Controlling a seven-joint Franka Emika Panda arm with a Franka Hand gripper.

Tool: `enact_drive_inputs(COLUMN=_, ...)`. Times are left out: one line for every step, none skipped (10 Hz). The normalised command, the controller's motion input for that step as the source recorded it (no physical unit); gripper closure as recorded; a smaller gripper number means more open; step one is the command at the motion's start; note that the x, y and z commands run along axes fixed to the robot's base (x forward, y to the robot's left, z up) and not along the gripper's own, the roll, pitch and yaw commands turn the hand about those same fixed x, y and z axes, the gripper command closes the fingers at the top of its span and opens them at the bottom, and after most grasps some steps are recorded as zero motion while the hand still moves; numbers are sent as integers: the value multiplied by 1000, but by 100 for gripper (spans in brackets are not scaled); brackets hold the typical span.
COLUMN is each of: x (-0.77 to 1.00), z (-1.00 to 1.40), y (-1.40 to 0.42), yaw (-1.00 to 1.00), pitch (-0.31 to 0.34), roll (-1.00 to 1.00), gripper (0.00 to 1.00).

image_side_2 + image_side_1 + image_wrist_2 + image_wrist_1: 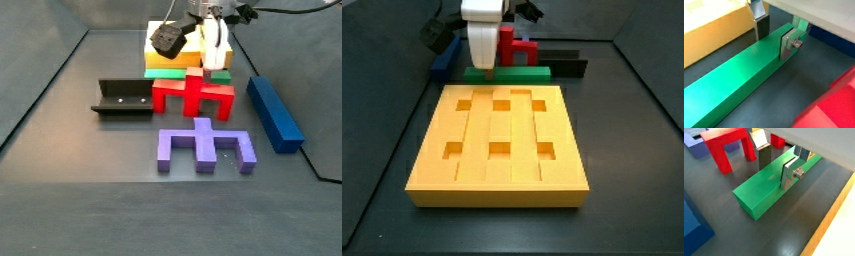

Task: Pick up the green object. Move up. Move to above the board. Insert the green object.
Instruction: Move up, then move to above the board.

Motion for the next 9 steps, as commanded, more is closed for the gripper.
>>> enact_drive_inputs(x=-72, z=781, y=-33, yaw=-3, pitch=60, roll=2, gripper=100)
enact_drive_inputs(x=-100, z=594, y=-28, yaw=7, pitch=93, roll=-22, gripper=100)
enact_drive_inputs(x=-31, z=238, y=-10, yaw=6, pitch=66, roll=-76, gripper=100)
enact_drive_inputs(x=0, z=1400, y=0, yaw=0, pitch=0, roll=0, gripper=100)
enact_drive_inputs(x=-6, z=1400, y=-1, yaw=1, pitch=14, roll=-8, gripper=100)
enact_drive_inputs(x=-36, z=1400, y=-7, yaw=-6, pitch=36, roll=-52, gripper=100)
enact_drive_inputs(x=-7, z=1400, y=14, yaw=-9, pitch=14, roll=-102, gripper=100)
enact_drive_inputs(x=22, z=1400, y=3, yaw=-12, pitch=59, roll=-69, gripper=100)
enact_drive_inputs(x=-16, z=1400, y=4, yaw=-12, pitch=66, roll=-64, gripper=100)
